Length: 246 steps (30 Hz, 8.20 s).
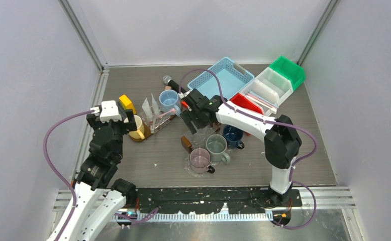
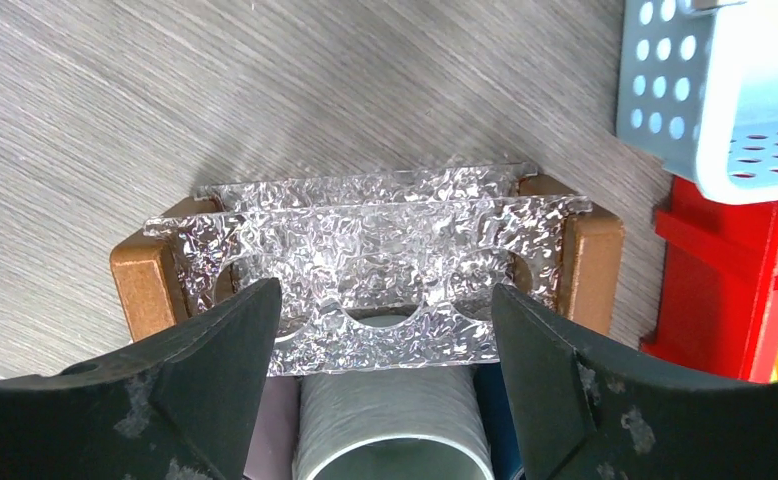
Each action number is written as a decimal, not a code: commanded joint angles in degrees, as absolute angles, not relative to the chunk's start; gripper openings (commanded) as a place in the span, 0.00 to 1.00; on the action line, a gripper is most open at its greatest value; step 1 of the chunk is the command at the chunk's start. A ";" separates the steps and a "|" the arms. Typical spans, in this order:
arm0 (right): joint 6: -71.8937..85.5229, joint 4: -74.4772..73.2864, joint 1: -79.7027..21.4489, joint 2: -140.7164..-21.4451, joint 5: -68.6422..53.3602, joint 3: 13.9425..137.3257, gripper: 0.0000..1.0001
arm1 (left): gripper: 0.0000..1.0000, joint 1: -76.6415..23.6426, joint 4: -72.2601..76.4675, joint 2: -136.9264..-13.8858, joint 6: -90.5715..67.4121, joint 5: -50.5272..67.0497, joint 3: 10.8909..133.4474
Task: Prepare toiletry sets of a toothbrush and toothpaste on the tray
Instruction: Adjust the toothpaste holder at the center of the board, then pick up the toothpaste from the storage box, then place the toothpaste in the toothpaste holder.
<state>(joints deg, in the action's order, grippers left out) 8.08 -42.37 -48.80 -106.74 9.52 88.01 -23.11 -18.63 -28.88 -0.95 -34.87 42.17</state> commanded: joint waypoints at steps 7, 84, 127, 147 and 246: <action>6.32 -42.95 -47.82 -95.72 21.22 89.15 0.88 | 0.98 -22.68 -16.17 -28.84 -0.61 -34.39 42.19; 65.13 27.22 14.23 -75.69 -20.97 22.76 0.40 | 0.97 -22.59 -16.29 -30.65 -2.08 -27.73 42.53; 81.21 53.62 -2.41 -61.81 -40.27 33.70 0.01 | 0.90 -27.37 0.36 -62.34 -53.43 17.65 60.27; 79.03 58.55 -7.91 -59.95 -41.52 31.20 0.01 | 0.80 -32.83 14.65 -68.47 -68.52 12.60 59.23; 27.04 -19.07 -15.21 -26.55 21.80 36.57 0.99 | 0.00 -51.15 -15.03 -85.30 -10.52 -12.60 77.63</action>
<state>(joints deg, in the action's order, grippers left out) 28.08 -21.87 -15.05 -26.72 19.77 36.64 -50.94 -20.97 -85.14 -11.46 -11.99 77.38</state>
